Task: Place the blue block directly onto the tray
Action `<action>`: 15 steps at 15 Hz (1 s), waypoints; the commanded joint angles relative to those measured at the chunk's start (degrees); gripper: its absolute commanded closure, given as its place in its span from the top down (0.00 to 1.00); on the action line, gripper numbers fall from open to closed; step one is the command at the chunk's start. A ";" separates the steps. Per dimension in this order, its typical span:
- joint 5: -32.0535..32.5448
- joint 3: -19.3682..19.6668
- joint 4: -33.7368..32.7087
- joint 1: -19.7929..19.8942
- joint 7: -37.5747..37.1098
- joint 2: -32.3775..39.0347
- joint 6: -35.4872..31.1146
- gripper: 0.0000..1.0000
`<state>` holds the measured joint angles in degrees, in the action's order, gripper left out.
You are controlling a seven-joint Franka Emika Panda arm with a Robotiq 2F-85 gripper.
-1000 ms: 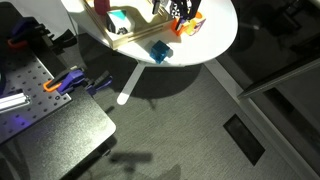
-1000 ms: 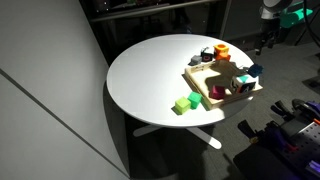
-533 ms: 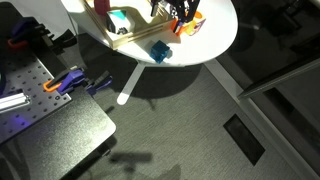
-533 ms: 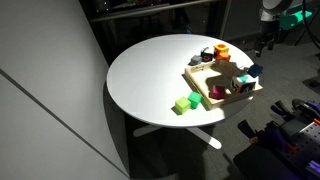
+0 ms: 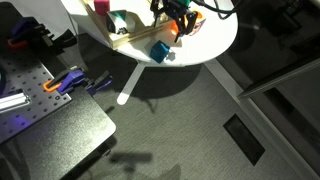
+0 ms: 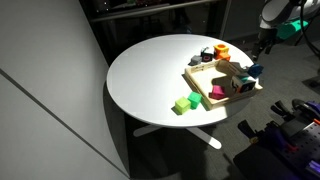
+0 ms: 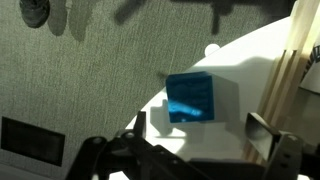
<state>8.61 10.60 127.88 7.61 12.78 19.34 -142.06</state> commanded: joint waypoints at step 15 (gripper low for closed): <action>0.03 -1.57 0.40 2.61 0.77 7.49 -8.84 1.00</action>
<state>8.60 10.05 129.14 8.67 12.85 25.96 -150.14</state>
